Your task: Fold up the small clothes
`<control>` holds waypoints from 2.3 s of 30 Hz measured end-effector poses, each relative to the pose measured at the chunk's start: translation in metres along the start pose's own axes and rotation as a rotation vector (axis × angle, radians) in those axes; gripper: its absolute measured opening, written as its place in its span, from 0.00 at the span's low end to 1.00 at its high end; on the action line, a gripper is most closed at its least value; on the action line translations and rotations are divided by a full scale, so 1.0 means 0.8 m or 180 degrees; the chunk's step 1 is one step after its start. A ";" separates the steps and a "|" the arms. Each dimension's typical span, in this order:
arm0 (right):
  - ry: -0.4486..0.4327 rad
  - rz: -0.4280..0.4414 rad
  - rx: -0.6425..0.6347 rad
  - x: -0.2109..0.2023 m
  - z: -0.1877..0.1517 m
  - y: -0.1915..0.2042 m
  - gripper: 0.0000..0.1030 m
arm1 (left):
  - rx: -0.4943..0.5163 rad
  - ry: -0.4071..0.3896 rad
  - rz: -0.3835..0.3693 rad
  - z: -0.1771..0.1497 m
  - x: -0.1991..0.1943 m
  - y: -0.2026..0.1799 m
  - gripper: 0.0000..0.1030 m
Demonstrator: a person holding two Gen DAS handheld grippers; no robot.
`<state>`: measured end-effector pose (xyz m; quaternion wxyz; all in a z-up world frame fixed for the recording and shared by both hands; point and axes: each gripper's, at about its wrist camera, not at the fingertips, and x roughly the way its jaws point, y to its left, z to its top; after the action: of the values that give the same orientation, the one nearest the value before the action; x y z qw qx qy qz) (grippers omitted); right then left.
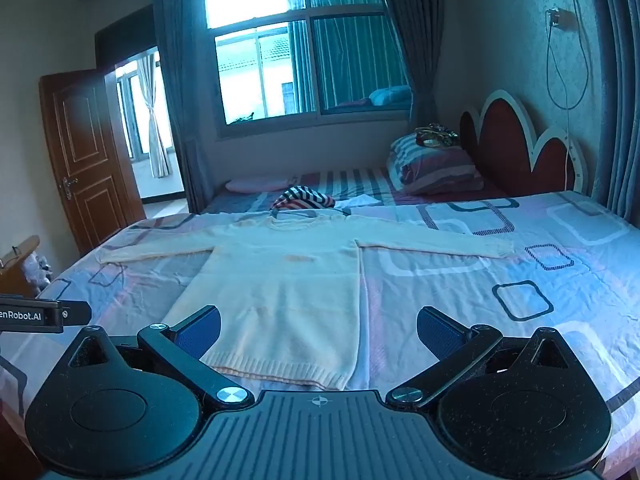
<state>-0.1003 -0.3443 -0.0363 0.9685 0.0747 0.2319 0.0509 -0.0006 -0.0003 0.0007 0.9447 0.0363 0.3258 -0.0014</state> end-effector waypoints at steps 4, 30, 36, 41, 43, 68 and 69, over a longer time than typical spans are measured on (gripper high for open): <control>-0.0003 -0.0004 0.0027 -0.003 -0.003 0.000 1.00 | -0.0006 -0.0078 -0.0046 -0.011 -0.004 -0.004 1.00; 0.0018 -0.0065 0.0045 -0.002 -0.006 -0.001 1.00 | 0.0083 -0.0038 -0.0116 -0.007 -0.001 -0.003 0.99; -0.0010 -0.0073 0.0056 -0.003 -0.007 0.001 1.00 | 0.0076 -0.0039 -0.0111 -0.008 0.000 -0.002 0.99; -0.0029 -0.0109 0.0077 -0.003 -0.007 0.001 1.00 | 0.0085 -0.0036 -0.0115 -0.008 0.002 -0.002 0.99; -0.0028 -0.0122 0.0093 -0.004 -0.008 0.001 1.00 | 0.0096 -0.0038 -0.0116 -0.008 0.003 -0.001 0.99; -0.0022 -0.0147 0.0195 0.002 -0.008 -0.001 1.00 | 0.0120 -0.0055 -0.0119 -0.005 0.007 0.001 0.99; -0.0026 -0.0148 0.0193 0.002 -0.007 0.000 1.00 | 0.0117 -0.0052 -0.0121 -0.005 0.008 0.001 0.99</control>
<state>-0.1015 -0.3437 -0.0424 0.9677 0.0987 0.2310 0.0210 0.0019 0.0010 -0.0062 0.9463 0.0475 0.3186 -0.0256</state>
